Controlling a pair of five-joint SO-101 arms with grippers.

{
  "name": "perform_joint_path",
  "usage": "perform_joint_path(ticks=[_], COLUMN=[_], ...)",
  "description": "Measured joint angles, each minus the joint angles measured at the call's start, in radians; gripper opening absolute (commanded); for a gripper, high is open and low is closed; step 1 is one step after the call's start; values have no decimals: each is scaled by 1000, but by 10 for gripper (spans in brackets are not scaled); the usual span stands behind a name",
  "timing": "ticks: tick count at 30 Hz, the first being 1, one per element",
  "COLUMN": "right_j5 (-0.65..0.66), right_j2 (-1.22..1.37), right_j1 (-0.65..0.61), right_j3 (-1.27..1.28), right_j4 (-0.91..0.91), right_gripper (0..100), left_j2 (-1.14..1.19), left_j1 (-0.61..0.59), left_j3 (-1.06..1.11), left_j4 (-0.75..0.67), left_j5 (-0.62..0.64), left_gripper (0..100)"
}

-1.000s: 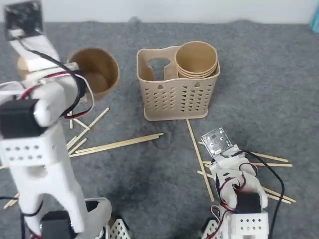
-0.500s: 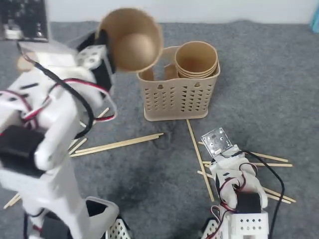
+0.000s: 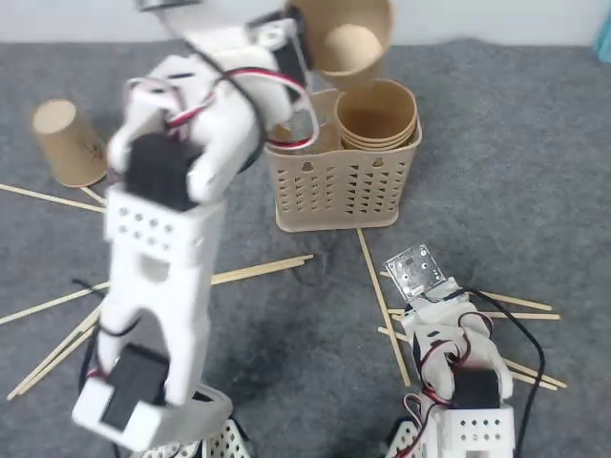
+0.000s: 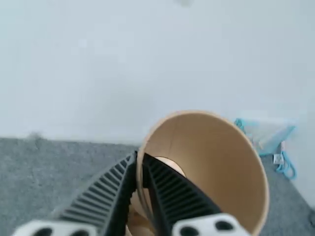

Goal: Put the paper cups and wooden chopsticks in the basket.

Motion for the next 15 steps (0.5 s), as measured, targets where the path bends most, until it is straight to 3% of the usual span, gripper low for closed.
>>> perform_joint_path(ticks=[15], right_j5=[0], right_j2=[0], right_j1=[0], right_j3=[0], right_j4=[0], right_gripper=[9], left_j2=[203], left_j1=[37], left_j3=[2], left_j4=[68], left_j5=[14], left_gripper=[12])
